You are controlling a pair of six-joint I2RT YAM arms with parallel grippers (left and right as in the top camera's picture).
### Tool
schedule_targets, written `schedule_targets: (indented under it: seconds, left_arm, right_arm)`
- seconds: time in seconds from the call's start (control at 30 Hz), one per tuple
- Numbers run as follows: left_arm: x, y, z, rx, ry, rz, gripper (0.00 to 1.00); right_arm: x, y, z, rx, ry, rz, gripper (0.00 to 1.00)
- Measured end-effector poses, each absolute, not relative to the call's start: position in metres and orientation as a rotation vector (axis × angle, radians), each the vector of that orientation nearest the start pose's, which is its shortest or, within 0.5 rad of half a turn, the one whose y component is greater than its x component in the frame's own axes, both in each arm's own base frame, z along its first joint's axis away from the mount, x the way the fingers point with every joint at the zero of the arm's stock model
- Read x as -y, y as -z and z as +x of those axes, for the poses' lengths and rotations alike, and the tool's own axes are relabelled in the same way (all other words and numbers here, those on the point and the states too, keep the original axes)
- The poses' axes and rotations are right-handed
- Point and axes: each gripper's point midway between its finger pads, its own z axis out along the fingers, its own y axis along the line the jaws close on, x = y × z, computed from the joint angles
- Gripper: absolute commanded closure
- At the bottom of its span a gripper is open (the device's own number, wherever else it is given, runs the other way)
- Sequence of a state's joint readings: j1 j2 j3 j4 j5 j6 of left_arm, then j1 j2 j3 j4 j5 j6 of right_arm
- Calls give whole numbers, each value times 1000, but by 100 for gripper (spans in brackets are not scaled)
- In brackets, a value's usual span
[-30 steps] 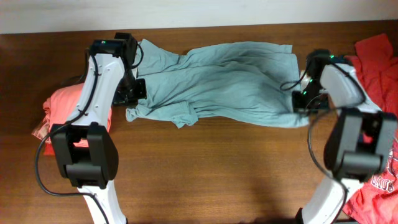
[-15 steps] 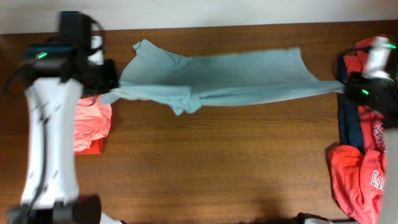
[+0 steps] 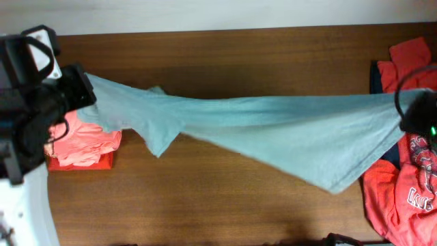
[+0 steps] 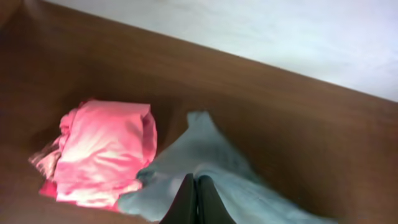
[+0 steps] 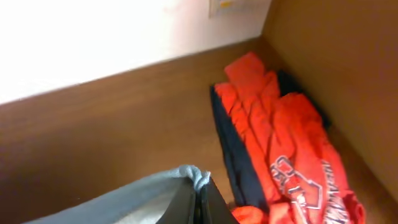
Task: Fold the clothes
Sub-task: 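Lift the t-shirt with both grippers and swing it flat onto the table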
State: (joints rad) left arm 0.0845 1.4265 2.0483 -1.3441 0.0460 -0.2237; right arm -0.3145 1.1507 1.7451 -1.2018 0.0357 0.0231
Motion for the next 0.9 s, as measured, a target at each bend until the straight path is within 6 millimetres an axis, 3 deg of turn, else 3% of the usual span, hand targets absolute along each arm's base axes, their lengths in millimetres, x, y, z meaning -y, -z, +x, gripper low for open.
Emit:
schedule_targets:
  seconds: [0.17, 0.3, 0.43, 0.53, 0.6, 0.7, 0.73, 0.8, 0.9]
  left_arm:
    - [-15, -371, 386, -2328, 161, -310, 100]
    - [3, -336, 462, -2311, 208, -244, 100]
    - [24, -333, 538, -2138, 247, -129, 100]
    - [27, -364, 560, -1992, 253, -88, 100]
    - [23, -403, 560, -1899, 248, -79, 100]
    - [8, -482, 542, -1741, 227, -77, 100]
    - [0, -502, 529, -1714, 216, -85, 100]
    - [-10, -528, 503, -1695, 196, -101, 100]
    - [-14, -528, 471, -1763, 189, -121, 100]
  right_arm:
    - [101, -339, 331, -2354, 102, 368, 96]
    - [107, -289, 389, -2431, 1, 341, 96]
    - [107, -277, 424, -2387, -82, 344, 96]
    - [109, -312, 437, -2286, -93, 359, 96]
    - [111, -360, 441, -2172, -77, 351, 96]
    - [109, -436, 430, -2007, -46, 321, 96]
    - [107, -450, 424, -1982, -42, 316, 96]
    - [101, -472, 404, -1954, -32, 307, 96]
    - [93, -469, 380, -2006, -30, 306, 96]
